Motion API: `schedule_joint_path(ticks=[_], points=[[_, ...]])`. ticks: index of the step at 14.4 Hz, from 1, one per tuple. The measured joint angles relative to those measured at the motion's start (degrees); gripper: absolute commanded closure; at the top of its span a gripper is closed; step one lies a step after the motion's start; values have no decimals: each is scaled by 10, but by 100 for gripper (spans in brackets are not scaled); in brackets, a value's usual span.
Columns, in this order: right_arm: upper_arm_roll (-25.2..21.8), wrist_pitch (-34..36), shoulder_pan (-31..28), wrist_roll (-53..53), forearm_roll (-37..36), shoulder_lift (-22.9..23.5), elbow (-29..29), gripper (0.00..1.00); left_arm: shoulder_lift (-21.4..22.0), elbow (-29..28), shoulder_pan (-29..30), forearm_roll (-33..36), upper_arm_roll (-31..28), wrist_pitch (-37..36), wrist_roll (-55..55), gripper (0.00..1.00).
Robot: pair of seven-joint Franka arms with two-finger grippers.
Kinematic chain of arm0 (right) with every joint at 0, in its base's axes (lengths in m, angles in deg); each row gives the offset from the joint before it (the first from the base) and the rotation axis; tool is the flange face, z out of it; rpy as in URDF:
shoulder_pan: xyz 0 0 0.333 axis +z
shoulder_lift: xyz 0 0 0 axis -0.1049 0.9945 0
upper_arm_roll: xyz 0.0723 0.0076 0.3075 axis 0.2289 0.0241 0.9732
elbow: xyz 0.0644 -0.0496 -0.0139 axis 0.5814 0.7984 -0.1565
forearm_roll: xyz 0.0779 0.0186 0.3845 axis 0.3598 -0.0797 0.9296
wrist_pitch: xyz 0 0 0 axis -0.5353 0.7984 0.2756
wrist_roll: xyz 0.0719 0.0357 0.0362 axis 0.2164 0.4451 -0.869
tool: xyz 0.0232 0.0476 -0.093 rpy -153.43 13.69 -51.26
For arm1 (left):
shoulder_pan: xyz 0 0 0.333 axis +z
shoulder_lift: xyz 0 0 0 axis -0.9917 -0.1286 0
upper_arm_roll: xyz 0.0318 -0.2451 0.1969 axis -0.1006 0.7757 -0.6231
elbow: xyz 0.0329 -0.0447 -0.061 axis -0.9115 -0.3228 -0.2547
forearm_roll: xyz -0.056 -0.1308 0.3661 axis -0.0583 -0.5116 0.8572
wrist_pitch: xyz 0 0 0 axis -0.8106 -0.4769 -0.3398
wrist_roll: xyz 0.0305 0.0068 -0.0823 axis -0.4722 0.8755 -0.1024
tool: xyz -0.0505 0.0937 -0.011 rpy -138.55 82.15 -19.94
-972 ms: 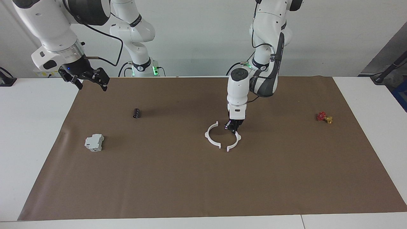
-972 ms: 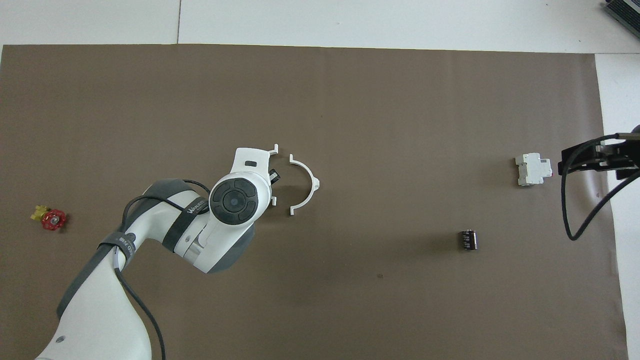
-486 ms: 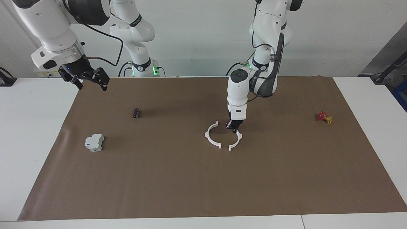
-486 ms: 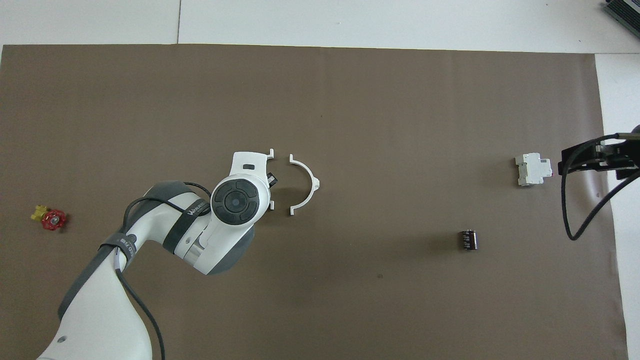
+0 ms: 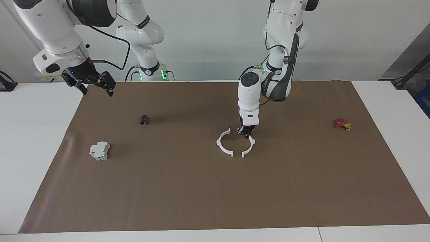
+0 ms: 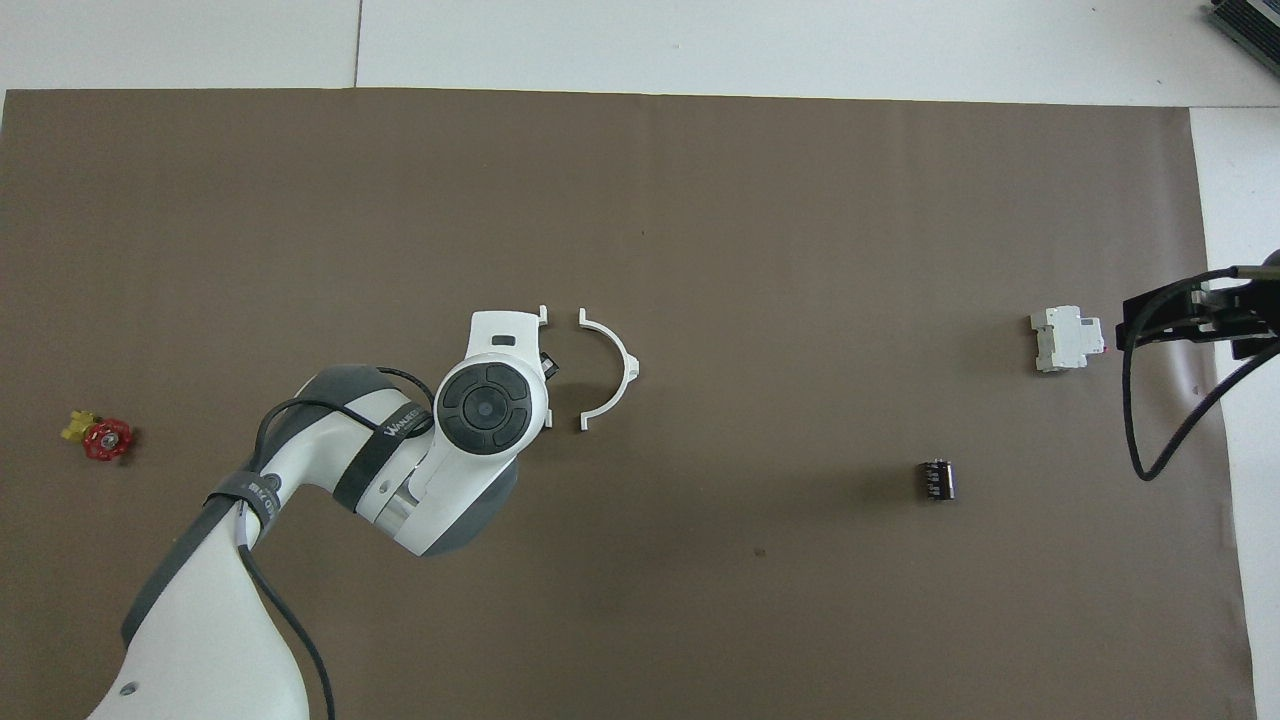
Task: Assemble drain pipe with both arms
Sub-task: 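Align the held half-ring ends with the placed half-ring using the left gripper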
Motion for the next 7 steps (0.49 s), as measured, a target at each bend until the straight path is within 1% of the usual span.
schedule_joint_path(ticks=[7], points=[[0, 0, 0, 0, 0, 0, 0, 0, 0, 5, -8, 0, 3, -2, -8, 100]])
